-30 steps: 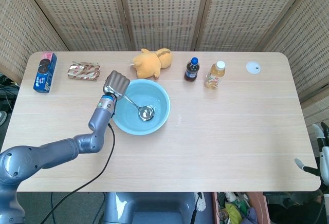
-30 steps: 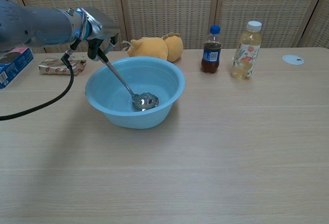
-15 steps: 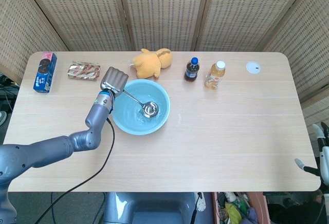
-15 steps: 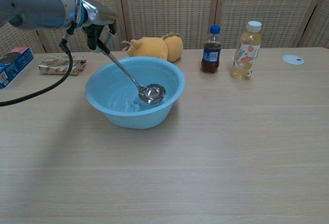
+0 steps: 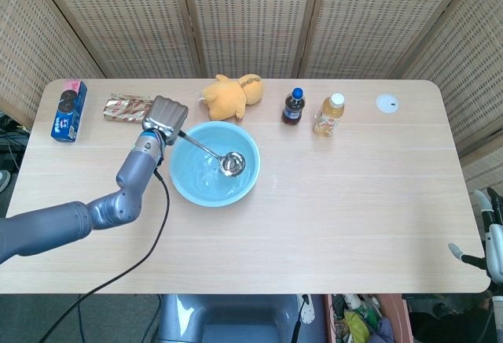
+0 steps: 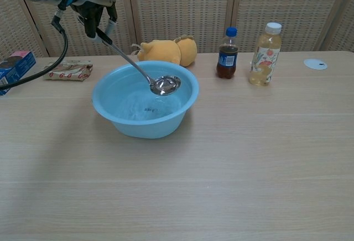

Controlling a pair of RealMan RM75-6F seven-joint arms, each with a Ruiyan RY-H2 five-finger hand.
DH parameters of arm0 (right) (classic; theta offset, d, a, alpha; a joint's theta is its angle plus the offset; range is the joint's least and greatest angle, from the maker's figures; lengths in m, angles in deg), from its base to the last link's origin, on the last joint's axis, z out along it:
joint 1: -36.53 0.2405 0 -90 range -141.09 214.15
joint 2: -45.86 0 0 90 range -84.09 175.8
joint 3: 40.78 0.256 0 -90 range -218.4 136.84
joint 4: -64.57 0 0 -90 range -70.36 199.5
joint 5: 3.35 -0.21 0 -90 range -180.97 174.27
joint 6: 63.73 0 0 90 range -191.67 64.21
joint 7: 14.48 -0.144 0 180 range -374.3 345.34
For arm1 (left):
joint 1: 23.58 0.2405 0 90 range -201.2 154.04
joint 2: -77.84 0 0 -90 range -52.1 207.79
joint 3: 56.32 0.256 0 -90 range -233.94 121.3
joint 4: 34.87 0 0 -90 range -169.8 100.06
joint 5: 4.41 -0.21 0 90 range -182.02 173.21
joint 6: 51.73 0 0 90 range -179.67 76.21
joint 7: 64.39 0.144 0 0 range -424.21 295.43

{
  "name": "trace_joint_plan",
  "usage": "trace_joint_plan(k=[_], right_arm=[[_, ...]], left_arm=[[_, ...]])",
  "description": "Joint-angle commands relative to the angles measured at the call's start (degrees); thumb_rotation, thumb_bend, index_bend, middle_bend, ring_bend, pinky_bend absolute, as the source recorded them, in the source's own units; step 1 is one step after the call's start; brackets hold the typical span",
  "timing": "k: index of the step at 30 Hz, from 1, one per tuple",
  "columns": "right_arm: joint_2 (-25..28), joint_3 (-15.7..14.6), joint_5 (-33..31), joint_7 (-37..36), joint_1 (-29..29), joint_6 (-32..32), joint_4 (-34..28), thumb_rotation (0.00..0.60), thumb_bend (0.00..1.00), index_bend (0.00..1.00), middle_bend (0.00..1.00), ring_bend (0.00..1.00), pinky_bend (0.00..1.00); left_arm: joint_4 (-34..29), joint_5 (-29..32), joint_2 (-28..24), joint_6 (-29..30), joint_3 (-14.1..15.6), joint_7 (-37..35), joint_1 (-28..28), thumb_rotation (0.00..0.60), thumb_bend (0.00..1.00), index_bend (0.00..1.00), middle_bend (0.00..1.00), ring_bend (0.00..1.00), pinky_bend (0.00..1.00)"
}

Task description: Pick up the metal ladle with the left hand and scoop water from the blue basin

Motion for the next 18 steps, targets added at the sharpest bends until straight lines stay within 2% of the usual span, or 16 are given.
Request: trace_joint_plan(k=[1, 7, 18], right_arm=[[-0.01, 0.01, -0.02, 0.06, 0.01, 0.0, -0.03, 0.6, 0.0, 0.0, 0.0, 0.0, 0.0], [-0.01, 0.08, -0.22, 0.16, 0.02, 0.01, -0.11, 0.6, 0.0, 0.0, 0.0, 0.0, 0.0], [-0.05, 0.14, -0.38, 0.58, 0.04, -0.1, -0.38, 0.6, 0.0, 0.0, 0.0, 0.0, 0.0]], left_arm=[[-2.13, 4.06, -2.01, 0.62, 1.2, 1.71, -1.94, 0.6, 0.52, 0.9, 1.0, 0.98, 1.0], [-4.6, 10.76, -5.37, 1.17, 2.78, 4.52, -5.03, 0.6, 0.52, 0.9, 1.0, 0.98, 1.0], [-7.86, 15.38, -9.27, 2.02, 4.36, 6.37, -7.64, 0.6, 0.53, 0.9, 1.0, 0.98, 1.0]])
